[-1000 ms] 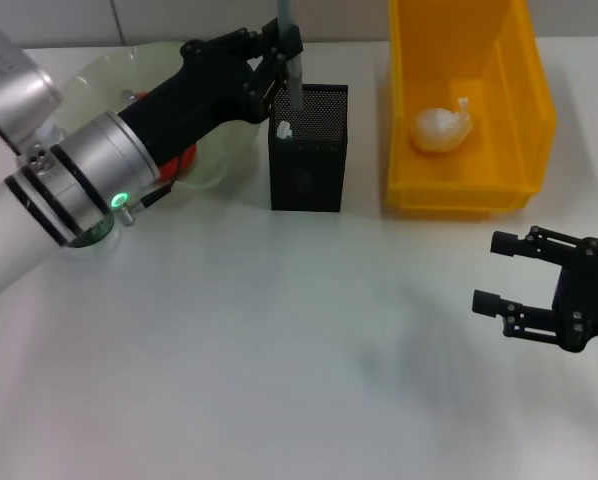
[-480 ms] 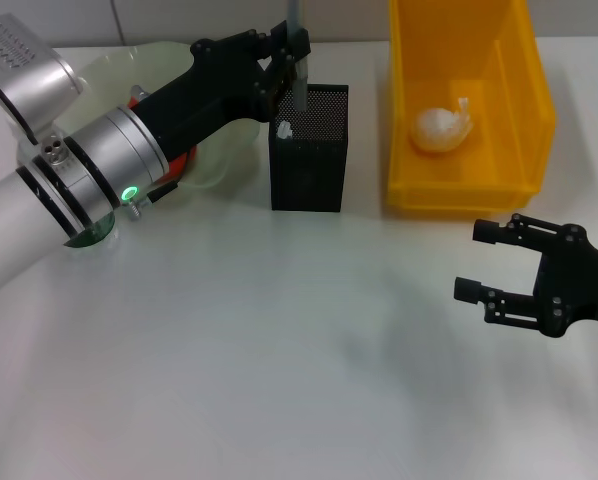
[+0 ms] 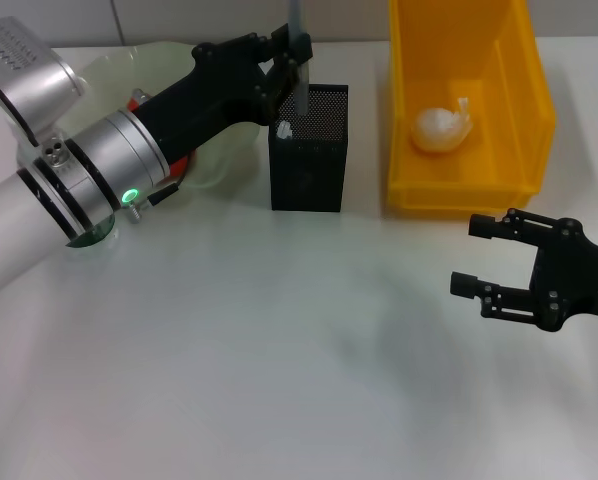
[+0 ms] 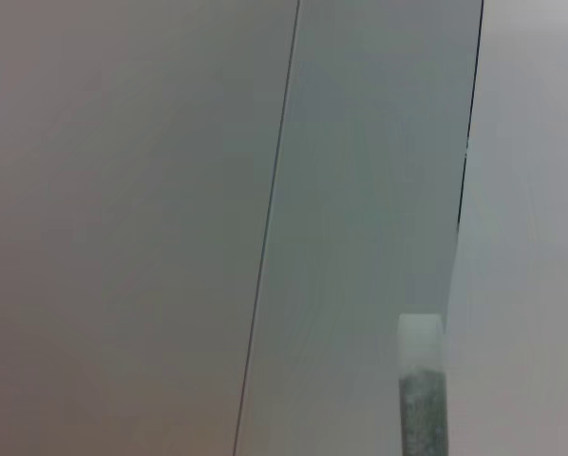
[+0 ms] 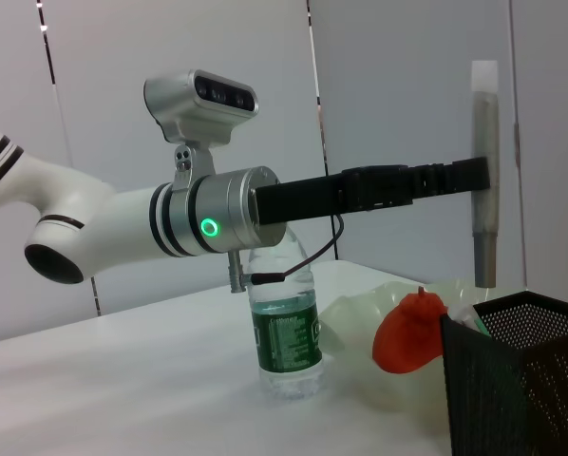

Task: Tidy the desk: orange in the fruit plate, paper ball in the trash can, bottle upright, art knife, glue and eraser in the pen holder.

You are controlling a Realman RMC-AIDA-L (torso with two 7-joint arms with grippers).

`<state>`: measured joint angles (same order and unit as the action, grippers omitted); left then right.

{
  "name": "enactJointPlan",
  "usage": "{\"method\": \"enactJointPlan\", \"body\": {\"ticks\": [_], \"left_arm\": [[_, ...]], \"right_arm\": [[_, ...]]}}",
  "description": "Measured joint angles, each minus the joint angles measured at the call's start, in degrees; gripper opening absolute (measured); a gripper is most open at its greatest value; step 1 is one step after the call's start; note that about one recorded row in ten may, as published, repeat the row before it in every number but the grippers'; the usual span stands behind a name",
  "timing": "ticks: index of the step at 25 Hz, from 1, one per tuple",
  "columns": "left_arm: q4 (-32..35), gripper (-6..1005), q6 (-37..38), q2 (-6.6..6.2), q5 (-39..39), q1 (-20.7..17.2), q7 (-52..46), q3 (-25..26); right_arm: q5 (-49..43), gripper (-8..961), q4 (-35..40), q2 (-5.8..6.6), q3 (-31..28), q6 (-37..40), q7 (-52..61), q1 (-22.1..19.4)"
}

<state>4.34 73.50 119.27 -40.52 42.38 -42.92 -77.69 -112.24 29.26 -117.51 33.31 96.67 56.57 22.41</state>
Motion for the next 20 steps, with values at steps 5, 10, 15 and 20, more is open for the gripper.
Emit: {"method": "enactJointPlan", "body": {"ticks": [5,10,15,20], "left_arm": [[0.1,282,0.3,0.0,0.0,-0.2,0.0,-0.5],[0.1,342,0.7,0.0,0.0,-0.3,-0.6,-0.5],[0.1,543,2.0,0.0,0.0,-0.7,-0.7,-0.6],[1.1,738,4.4,-0.01,-0.3,-1.9,-2.4,-2.3]], "right_arm": [[0.0,754,0.0,0.0,0.0,0.0,0.1,0.1],[0.0,754,0.0,0.0,0.0,0.0,0.2,0.2],[0.0,754,0.0,-0.04,0.0,0.0,0.2,0.2],[0.0,755,-0.1,-0.08,0.0,0.0,0.2,0.2]]}}
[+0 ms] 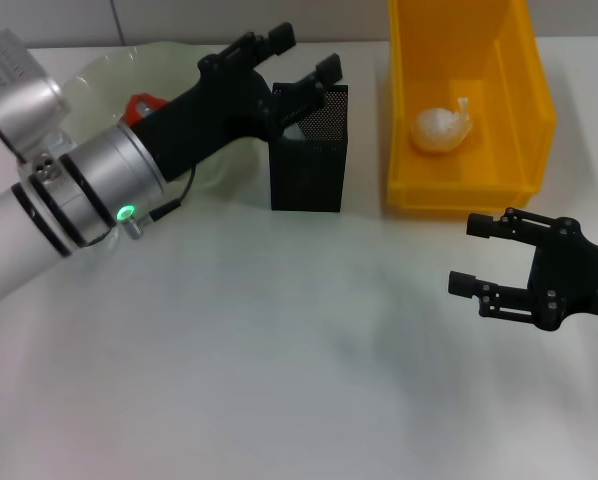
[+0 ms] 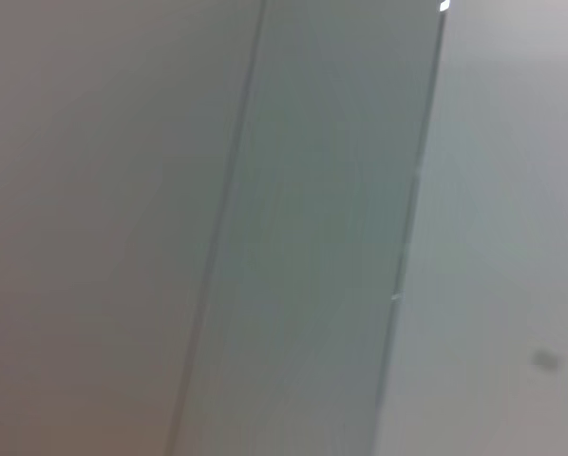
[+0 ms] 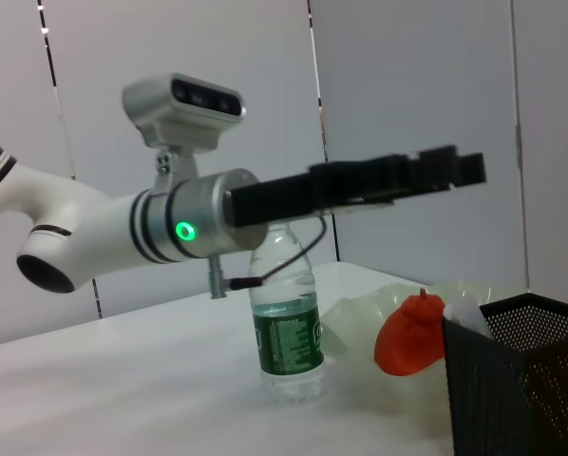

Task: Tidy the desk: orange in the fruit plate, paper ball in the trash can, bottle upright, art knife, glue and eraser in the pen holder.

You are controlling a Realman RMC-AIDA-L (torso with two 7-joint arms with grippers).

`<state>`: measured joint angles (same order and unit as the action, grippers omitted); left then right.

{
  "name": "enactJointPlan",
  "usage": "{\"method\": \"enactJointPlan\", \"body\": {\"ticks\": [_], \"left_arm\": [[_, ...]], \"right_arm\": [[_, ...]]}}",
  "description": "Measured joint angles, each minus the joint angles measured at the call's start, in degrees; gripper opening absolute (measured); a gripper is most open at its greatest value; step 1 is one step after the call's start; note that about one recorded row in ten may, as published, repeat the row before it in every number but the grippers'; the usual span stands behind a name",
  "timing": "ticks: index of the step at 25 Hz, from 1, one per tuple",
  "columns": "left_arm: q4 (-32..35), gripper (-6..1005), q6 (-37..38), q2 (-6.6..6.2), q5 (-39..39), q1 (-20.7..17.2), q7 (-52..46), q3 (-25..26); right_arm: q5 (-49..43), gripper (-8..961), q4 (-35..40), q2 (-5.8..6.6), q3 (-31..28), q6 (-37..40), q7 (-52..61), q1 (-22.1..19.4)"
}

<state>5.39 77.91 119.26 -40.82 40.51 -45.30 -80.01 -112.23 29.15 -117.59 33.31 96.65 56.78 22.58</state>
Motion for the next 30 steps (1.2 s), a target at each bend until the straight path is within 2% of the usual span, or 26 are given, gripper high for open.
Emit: {"method": "enactJointPlan", "body": {"ticks": [2,3,5,6,7,10,11,12,15,16,18,21,25,29,30], "left_arm": [[3.9,737,2.1,-0.19,-0.4,-3.3,-2.0,-2.9],[3.9,737,2.1,-0.19,-0.4,-3.3,-2.0,-2.9],[8.7,736,3.0,-0.57,-0.5,-7.5,-3.8,-6.4],[12.4,736,3.4,-1.12,-0.7,-11.0,-5.0,-9.4],[12.4,736,3.4,-1.12,-0.7,-11.0,-5.0,-9.4],[16.0,736,4.8,-2.36,-2.8,-15.3,-6.2,-11.7],[16.8,736,6.4,-3.46,-5.5,-17.1,-7.6,-11.6],[16.8,736,6.4,-3.46,-5.5,-17.1,-7.6,-11.6],[16.9,735,8.9,-5.54,-9.5,-18.7,-10.1,-11.5],[16.7,735,10.0,-6.87,-11.9,-19.4,-11.1,-11.4],[16.5,735,10.3,-7.31,-13.1,-19.6,-11.4,-11.3],[16.2,735,11.6,-9.3,-17.9,-21.1,-11.9,-10.4],[16.2,745,11.9,-10.1,-22.0,-21.8,-11.8,-8.0],[15.7,783,11.9,-10.2,-28.3,-22.1,-11.9,-2.8],[15.7,783,11.9,-10.2,-28.3,-22.1,-11.9,-2.8]], "right_arm": [[0.0,755,-0.1,-0.01,0.0,0.0,0.0,0.0],[0.0,755,-0.1,-0.05,0.0,-0.1,0.0,0.0],[0.0,755,-0.2,-0.11,-0.1,-0.2,0.0,0.0],[0.0,755,-0.2,-0.46,-0.2,-0.5,0.0,0.0],[0.0,755,-0.2,-0.46,-0.2,-0.5,0.0,0.0],[0.0,755,-0.3,-0.92,0.0,-1.1,0.0,0.0],[0.0,755,-0.3,-1.28,0.1,-1.6,0.0,0.0],[0.0,755,-0.3,-1.28,0.1,-1.6,0.0,0.0],[0.0,755,-1.1,-1.47,0.2,-1.9,0.0,0.3],[0.0,754,-2.0,-1.49,0.2,-2.0,0.0,0.7],[0.0,754,-3.0,-1.5,0.2,-2.6,0.0,1.1],[0.0,754,-4.8,-1.5,0.2,-4.4,0.0,1.7],[0.0,755,-5.8,-1.5,0.2,-5.1,0.0,2.1],[0.0,762,-6.5,-1.59,1.6,-5.1,-0.3,2.2],[0.0,764,-6.7,-1.64,2.3,-5.1,-0.3,2.2]]}}
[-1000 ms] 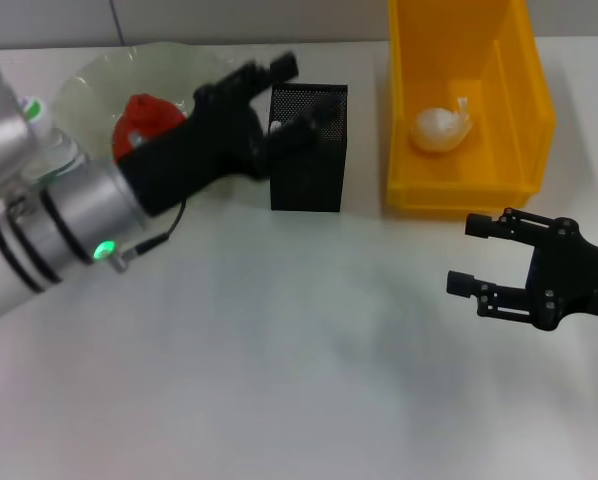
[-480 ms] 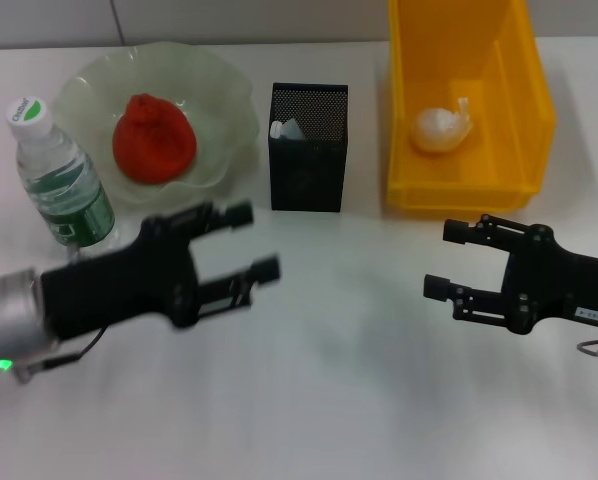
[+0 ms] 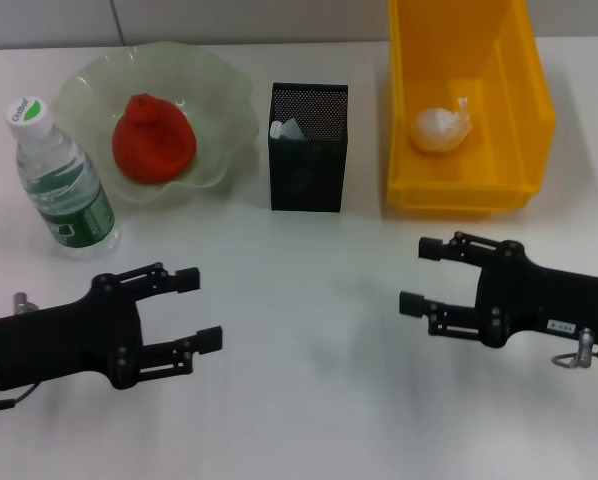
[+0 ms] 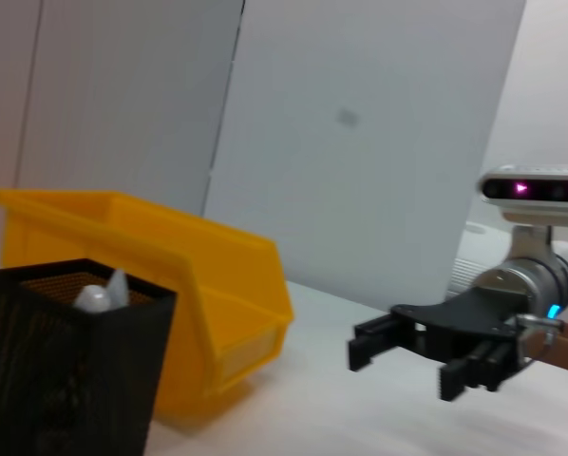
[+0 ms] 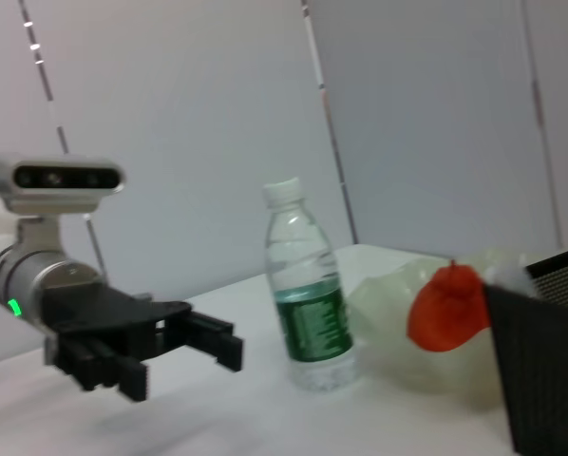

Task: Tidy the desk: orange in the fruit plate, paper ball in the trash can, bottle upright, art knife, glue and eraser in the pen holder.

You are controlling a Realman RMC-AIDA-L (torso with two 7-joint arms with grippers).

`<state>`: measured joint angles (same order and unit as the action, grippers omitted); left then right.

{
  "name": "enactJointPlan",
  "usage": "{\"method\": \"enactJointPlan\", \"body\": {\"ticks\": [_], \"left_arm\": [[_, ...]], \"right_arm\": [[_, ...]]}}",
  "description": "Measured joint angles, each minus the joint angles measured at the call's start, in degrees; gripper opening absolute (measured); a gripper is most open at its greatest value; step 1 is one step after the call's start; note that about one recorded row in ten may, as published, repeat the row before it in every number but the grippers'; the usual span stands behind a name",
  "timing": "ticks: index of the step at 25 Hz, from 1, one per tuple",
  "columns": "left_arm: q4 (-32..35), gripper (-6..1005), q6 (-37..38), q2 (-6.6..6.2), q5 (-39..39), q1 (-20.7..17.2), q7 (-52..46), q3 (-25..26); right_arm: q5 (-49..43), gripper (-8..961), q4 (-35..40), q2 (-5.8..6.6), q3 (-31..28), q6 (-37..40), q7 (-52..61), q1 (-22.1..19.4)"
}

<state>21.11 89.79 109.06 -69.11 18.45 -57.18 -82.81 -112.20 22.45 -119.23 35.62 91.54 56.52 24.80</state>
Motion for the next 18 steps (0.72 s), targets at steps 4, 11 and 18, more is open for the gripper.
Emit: {"method": "enactJointPlan", "body": {"ticks": [4,11,18], "left_arm": [[-0.3,783,0.6,-0.02,-2.6,-0.7,0.2,3.3],[-0.3,783,1.1,-0.4,-3.6,-1.5,1.5,5.1],[-0.1,783,1.2,-0.33,-5.2,-1.0,1.5,5.3]], "right_arm": [[0.0,766,-0.3,-0.03,1.2,0.0,-1.7,-0.2],[0.3,766,-2.8,-0.03,0.9,-0.9,-5.3,-0.6],[0.1,767,-4.4,-0.16,1.4,-3.1,-5.5,0.2]]}}
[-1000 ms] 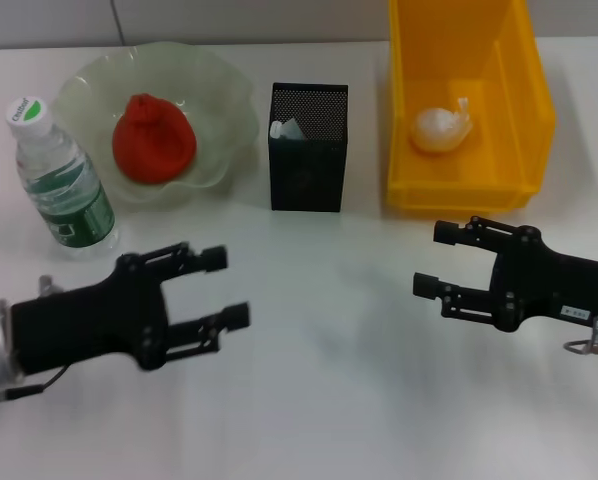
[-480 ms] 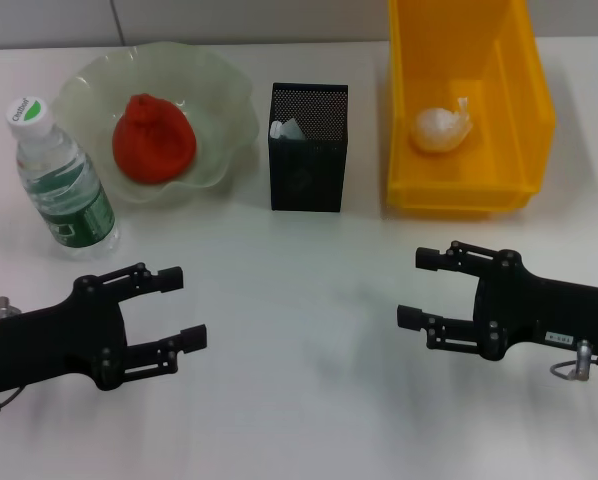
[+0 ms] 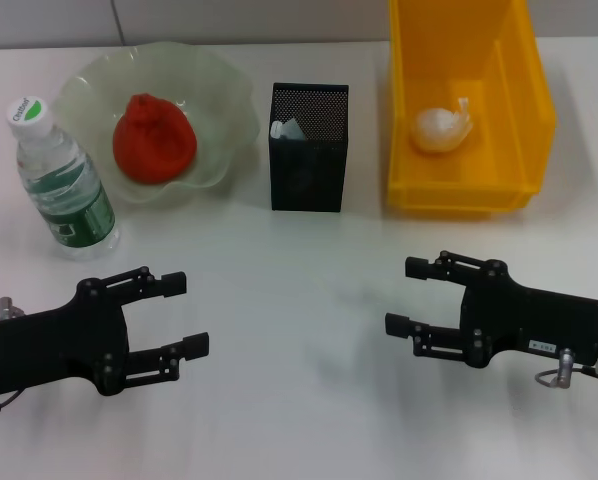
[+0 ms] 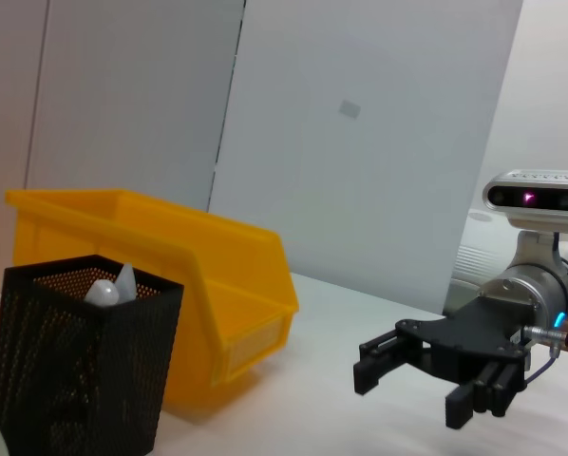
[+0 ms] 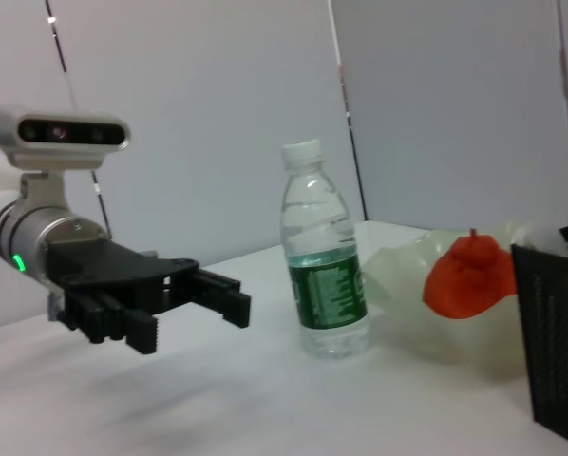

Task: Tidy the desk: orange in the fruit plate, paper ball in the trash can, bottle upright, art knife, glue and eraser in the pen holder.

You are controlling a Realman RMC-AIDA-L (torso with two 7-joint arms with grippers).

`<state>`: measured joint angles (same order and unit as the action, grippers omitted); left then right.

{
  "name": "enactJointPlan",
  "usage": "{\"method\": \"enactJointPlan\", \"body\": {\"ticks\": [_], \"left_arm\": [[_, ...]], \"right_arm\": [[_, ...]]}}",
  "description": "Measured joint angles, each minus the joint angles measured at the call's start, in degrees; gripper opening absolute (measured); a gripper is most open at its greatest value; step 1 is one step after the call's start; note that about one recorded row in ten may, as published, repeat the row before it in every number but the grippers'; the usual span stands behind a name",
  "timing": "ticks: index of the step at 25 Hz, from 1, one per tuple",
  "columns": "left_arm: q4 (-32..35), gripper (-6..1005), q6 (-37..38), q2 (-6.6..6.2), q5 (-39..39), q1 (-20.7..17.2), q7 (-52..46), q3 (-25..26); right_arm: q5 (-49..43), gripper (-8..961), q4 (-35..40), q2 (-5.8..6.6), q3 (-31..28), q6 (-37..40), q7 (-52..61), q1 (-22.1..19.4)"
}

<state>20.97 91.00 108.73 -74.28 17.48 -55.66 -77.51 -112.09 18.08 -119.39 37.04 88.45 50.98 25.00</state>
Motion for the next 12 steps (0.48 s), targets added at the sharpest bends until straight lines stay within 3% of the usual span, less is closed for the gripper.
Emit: {"method": "enactJointPlan", "body": {"ticks": [12], "left_arm": [[0.3,783,1.0,-0.59,-4.0,1.7,-1.2,0.2]], "right_arm": [[0.2,767,-0.2,-0.01,1.2,0.9,-0.2,0.7]]}}
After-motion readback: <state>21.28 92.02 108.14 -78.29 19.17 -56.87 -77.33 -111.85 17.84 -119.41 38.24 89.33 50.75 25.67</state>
